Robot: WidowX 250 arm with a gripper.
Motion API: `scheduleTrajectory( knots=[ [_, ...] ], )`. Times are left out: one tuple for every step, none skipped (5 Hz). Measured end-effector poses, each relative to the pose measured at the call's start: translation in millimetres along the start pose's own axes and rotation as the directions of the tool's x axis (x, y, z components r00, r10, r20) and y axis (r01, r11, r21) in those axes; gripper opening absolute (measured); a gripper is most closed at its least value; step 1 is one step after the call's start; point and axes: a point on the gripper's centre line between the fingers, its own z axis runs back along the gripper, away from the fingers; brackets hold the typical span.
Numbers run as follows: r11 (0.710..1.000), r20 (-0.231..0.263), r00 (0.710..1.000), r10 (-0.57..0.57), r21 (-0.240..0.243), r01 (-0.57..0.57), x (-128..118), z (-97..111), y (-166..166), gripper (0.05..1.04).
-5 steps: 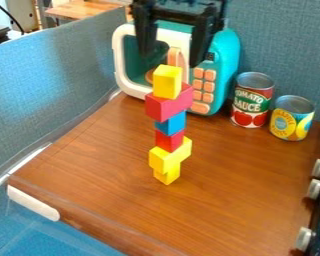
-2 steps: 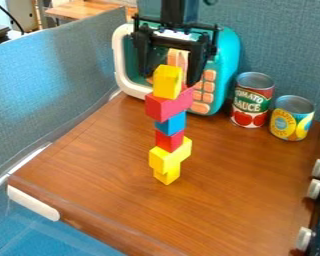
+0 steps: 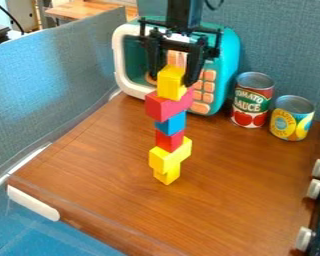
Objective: Take the yellow cube off of the tower and place it on the right side of the table
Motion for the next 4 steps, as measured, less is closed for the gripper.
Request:
scheduleTrajectory(
  knots=[
    [1.0, -0.009, 1.0, -0.01, -0.008, 0.01, 1.9, -1.0, -0.8, 0.577],
    [1.0, -0.02, 1.0, -0.013, -0.012, 0.013, 0.2, -0.6, -0.9, 0.577],
    [0.999, -0.029, 0.999, -0.029, -0.016, 0.028, -1.4, -0.6, -4.2, 0.576],
    [0.986, 0.061, 0.985, -0.159, -0.033, 0.161, -10.4, 23.3, -42.7, 0.576]
  ],
)
